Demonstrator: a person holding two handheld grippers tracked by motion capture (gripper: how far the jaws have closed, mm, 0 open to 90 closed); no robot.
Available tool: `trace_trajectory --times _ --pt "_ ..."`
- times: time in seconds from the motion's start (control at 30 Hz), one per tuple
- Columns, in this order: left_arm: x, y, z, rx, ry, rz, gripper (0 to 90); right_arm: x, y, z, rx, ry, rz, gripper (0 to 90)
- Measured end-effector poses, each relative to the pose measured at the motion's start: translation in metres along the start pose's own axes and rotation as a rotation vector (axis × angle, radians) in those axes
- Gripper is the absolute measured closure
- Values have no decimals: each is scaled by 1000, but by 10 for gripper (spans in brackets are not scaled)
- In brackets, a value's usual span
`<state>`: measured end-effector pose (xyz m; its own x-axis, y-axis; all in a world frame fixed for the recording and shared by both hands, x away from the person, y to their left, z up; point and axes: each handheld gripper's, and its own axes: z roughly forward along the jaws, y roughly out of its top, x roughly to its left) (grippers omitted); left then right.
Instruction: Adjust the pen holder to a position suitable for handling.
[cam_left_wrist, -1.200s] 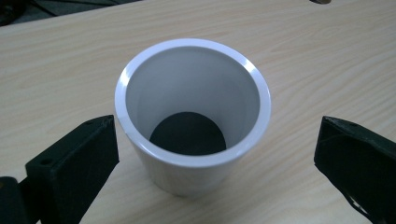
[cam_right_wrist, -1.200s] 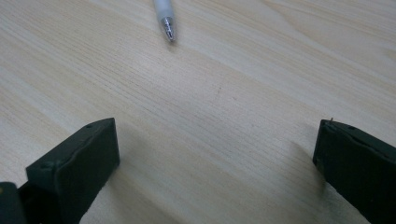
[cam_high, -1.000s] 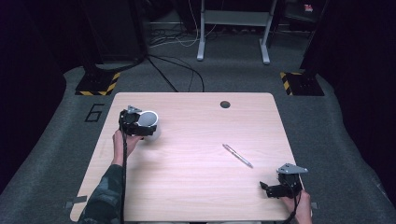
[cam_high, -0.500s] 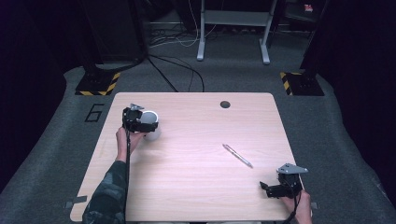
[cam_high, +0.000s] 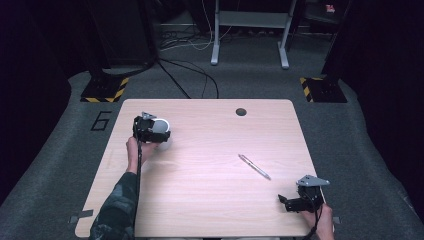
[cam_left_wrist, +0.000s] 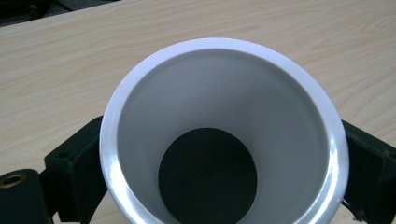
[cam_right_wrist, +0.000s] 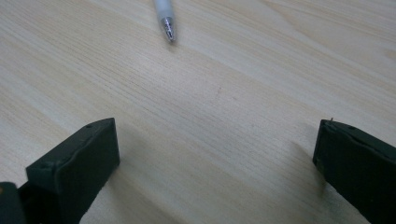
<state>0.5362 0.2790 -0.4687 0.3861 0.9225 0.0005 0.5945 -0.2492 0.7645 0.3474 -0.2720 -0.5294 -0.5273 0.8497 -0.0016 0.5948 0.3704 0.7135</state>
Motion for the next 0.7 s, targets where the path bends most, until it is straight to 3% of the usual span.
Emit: trace_trajectory --times 0.13,0.17,0.7 --pt "-1 1 -1 15 -6 7 66 0 0 0 1 1 1 0" --pt "0 1 -1 21 -9 29 66 0 0 0 1 0 1 0" --pt "-8 2 -2 23 -15 45 67 0 0 0 0 -4 -9 0"
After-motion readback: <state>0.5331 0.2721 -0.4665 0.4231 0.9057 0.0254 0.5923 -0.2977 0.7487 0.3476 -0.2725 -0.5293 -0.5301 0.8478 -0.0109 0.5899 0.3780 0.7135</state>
